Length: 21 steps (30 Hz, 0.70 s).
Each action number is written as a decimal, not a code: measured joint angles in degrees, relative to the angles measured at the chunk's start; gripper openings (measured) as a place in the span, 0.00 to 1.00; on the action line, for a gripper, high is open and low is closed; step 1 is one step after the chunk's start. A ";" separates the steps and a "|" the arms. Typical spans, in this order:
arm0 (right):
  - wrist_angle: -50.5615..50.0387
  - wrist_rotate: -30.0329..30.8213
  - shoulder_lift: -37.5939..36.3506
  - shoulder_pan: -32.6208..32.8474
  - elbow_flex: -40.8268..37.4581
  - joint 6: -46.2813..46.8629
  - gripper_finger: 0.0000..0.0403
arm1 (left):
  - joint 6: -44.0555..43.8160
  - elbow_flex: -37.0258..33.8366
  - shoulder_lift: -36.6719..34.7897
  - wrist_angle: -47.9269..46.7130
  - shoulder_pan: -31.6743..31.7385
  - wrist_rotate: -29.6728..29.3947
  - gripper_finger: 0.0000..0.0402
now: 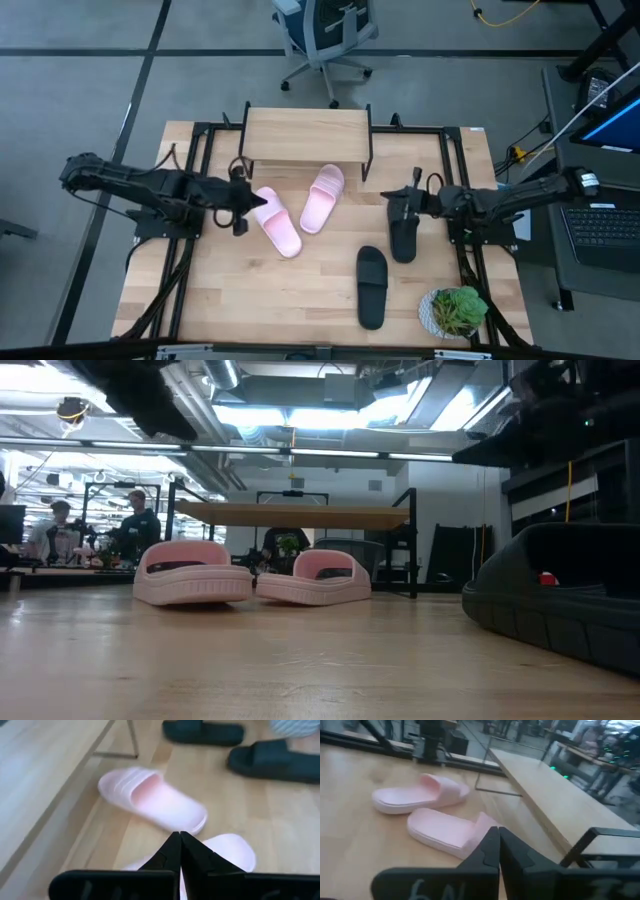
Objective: Pick and place slides into the shelf
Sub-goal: Put the left pink slipper on the shelf
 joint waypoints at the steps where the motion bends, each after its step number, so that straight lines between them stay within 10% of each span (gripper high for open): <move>1: -0.37 -3.39 -0.65 -1.33 0.02 -0.03 0.01 | -1.19 1.25 1.38 -1.75 -0.31 -1.19 0.00; 14: 10.89 -28.83 -2.07 -16.65 -7.83 -0.10 0.00 | -13.86 6.17 14.20 -3.29 -4.56 -4.21 0.00; 21: 15.09 -30.70 -2.08 -17.52 -8.75 4.89 0.01 | -15.80 6.19 17.20 -3.21 -7.47 -3.98 0.00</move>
